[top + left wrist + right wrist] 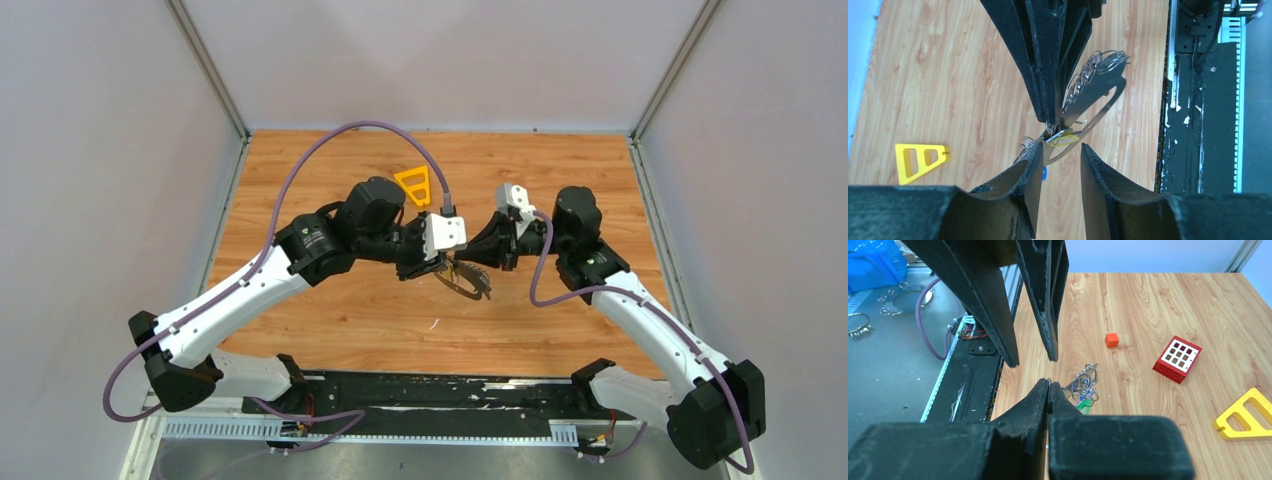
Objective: Put the keys on the keyring
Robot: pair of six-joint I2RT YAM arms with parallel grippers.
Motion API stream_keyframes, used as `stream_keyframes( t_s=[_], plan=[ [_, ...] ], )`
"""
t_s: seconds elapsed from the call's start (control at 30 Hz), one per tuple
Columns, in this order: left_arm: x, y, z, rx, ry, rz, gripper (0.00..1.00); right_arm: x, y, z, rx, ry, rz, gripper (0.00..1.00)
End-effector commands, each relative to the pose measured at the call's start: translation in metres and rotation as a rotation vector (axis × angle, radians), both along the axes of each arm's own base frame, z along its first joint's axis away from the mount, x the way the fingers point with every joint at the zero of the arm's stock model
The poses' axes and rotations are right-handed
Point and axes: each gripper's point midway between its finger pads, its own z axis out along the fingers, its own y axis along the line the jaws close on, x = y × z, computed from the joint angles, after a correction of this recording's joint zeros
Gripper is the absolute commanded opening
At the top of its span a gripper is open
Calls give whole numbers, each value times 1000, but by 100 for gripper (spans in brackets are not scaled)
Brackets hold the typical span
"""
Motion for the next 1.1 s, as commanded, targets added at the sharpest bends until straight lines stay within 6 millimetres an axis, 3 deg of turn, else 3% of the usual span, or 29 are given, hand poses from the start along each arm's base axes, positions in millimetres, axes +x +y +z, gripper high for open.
stream_keyframes(
  t_s=[0.0,0.43,0.73,1.07],
  plan=[
    [8,-7,11,-65,-68,-8,38,-8,-4,32,58,-82,25,0],
    [13,-18,1,-74,-49,-8,21,-13,-6,39,79,-75,45,0],
    [11,-19,-5,-66,-24,-17,2,-13,-9,40,83,-82,37,0],
    [10,-24,-9,-66,-6,-32,1,-13,-9,42,87,-78,37,0]
  ],
)
